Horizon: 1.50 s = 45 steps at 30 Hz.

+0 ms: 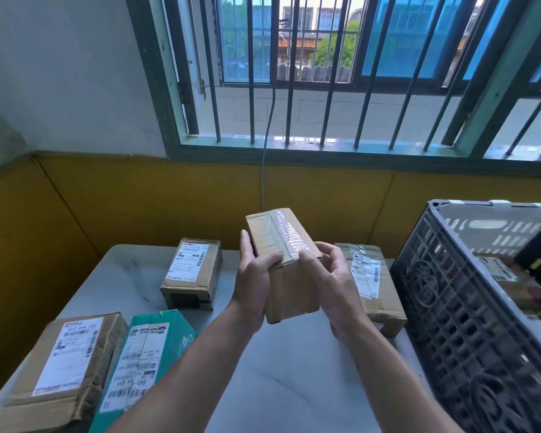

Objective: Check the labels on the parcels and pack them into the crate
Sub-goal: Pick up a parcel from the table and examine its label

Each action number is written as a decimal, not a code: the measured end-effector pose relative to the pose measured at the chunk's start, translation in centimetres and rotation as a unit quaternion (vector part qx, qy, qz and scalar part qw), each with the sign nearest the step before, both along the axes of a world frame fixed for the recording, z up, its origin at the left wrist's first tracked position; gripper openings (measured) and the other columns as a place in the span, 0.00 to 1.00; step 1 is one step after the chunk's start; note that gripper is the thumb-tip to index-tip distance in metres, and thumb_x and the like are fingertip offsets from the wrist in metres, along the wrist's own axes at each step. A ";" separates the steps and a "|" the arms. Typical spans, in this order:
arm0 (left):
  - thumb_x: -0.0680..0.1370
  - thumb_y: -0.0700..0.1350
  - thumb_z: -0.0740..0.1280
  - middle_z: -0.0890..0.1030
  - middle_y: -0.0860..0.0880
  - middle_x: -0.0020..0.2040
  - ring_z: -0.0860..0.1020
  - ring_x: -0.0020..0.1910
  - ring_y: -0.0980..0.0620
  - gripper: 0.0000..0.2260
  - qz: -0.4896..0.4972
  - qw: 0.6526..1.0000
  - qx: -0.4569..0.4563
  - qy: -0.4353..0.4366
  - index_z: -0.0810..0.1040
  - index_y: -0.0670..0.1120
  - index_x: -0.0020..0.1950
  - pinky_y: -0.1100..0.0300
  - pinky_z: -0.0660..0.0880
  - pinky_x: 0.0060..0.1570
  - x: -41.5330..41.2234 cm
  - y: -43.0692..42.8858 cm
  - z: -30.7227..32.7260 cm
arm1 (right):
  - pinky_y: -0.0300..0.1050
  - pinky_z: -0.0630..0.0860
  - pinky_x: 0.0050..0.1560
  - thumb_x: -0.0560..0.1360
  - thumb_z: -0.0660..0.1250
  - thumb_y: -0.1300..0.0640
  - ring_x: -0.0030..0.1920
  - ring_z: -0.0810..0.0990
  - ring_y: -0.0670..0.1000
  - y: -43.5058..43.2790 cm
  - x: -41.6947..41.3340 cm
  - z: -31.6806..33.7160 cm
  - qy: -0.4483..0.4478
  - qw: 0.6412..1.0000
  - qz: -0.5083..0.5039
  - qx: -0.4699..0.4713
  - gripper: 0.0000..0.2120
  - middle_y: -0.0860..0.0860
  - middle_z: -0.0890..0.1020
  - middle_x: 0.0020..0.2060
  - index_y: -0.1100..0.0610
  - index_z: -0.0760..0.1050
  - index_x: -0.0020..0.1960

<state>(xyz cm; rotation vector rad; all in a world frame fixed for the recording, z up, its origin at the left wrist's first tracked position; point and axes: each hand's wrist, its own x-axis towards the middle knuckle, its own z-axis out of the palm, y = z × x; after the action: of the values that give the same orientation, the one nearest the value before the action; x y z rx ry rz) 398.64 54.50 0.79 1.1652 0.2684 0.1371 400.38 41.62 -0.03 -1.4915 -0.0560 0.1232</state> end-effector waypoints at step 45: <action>0.80 0.39 0.70 0.83 0.47 0.62 0.82 0.62 0.45 0.19 0.044 0.998 0.042 -0.021 0.71 0.53 0.68 0.40 0.78 0.63 0.0 -0.3 -0.5 | 0.49 0.82 0.56 0.76 0.74 0.56 0.55 0.85 0.49 0.2 1.0 -0.5 -0.004 0.998 -0.046 0.032 0.12 0.49 0.86 0.53 0.47 0.77 0.58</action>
<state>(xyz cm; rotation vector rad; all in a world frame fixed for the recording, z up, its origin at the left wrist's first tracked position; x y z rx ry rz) 398.64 54.20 0.29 1.2333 0.2789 0.2517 401.36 41.83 -0.58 -1.4275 0.0021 0.0402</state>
